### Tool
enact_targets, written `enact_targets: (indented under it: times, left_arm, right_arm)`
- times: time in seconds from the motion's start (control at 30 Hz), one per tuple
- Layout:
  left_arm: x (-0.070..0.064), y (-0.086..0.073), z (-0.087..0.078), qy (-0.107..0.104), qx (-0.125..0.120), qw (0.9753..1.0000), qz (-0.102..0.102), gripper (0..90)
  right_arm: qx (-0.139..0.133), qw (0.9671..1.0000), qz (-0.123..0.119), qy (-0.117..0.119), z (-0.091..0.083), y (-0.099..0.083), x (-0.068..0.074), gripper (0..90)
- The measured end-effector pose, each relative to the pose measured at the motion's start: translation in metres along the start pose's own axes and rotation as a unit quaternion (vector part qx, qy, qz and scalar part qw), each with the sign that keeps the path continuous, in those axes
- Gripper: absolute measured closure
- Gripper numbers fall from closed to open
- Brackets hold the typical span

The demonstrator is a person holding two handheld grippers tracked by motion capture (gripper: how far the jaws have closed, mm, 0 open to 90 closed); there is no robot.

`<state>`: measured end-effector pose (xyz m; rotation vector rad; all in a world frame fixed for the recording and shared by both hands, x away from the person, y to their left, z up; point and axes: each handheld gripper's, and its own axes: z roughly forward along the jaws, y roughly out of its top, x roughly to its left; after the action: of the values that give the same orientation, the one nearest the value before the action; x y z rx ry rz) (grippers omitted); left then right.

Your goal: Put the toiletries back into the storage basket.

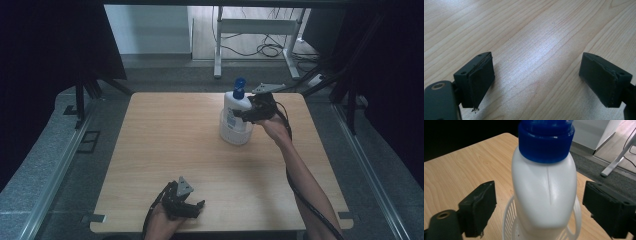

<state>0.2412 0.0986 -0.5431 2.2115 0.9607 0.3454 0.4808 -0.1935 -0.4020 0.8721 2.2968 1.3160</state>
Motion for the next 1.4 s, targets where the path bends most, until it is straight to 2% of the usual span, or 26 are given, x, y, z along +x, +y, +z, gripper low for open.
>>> enact_targets:
  times: [0.1, 0.27, 0.7, 1.4]
  left_arm:
    - [0.0, 0.0, 0.0, 0.0, 0.0, 1.0, 0.0, 12.2]
    - [0.0, 0.0, 0.0, 0.0, -0.001, 1.0, 0.0, 12.2]
    - [0.0, 0.0, 0.0, 0.0, -0.001, 1.0, 0.002, 12.2]
    - [0.0, 0.0, 0.0, 0.001, -0.001, 1.0, 0.001, 12.2]
  right_arm:
    - [0.001, 1.0, 0.0, -0.003, -0.002, -0.001, 0.0, 4.9]
    - [0.003, 1.0, 0.001, -0.004, -0.008, -0.004, 0.0, 2.2]
    - [0.016, 0.9999, 0.006, -0.001, -0.016, -0.014, 0.001, 1.0]
    - [0.015, 0.9999, 0.003, 0.003, -0.036, -0.031, 0.005, 1.0]
